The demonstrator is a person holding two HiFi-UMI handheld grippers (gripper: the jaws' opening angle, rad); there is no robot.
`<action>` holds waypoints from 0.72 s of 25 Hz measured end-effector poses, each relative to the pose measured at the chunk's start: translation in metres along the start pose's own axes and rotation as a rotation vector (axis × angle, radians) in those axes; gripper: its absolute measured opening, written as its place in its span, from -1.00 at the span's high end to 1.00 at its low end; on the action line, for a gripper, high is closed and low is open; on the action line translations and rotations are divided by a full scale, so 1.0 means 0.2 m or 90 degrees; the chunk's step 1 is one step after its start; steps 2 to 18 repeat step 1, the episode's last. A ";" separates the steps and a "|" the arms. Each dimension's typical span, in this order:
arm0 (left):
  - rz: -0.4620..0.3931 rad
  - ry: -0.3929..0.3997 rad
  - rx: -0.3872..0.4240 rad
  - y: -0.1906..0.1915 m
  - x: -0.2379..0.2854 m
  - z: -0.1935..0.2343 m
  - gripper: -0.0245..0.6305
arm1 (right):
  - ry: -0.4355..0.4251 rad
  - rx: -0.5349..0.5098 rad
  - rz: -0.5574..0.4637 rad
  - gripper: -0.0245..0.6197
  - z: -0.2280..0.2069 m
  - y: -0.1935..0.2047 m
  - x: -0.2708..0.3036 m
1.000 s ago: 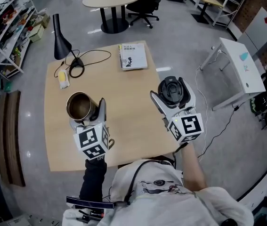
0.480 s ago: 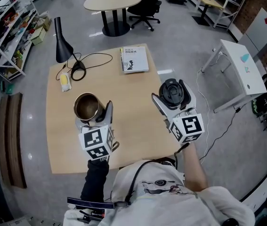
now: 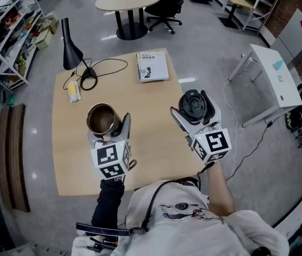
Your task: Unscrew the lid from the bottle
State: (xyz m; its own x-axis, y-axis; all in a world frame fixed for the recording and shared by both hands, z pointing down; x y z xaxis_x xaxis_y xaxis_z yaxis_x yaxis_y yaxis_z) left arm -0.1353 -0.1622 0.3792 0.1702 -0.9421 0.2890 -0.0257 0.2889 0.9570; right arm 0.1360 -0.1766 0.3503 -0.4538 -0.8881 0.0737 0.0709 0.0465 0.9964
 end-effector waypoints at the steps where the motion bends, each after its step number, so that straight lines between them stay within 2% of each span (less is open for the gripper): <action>1: 0.000 0.000 -0.001 0.00 0.00 0.00 -0.34 | -0.002 -0.001 0.000 -0.60 0.00 0.00 0.00; 18: 0.000 0.000 -0.001 0.00 0.00 0.00 -0.34 | -0.002 -0.001 0.000 -0.60 0.00 0.00 0.00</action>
Point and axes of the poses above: the fingertips, and each gripper's own axes: x forward along the fingers, z to its left, y out of its underside, the point moved 5 cm from there along -x, backward along the fingers, and after that the axes turned 3 degrees about z, right-handed, at the moved point
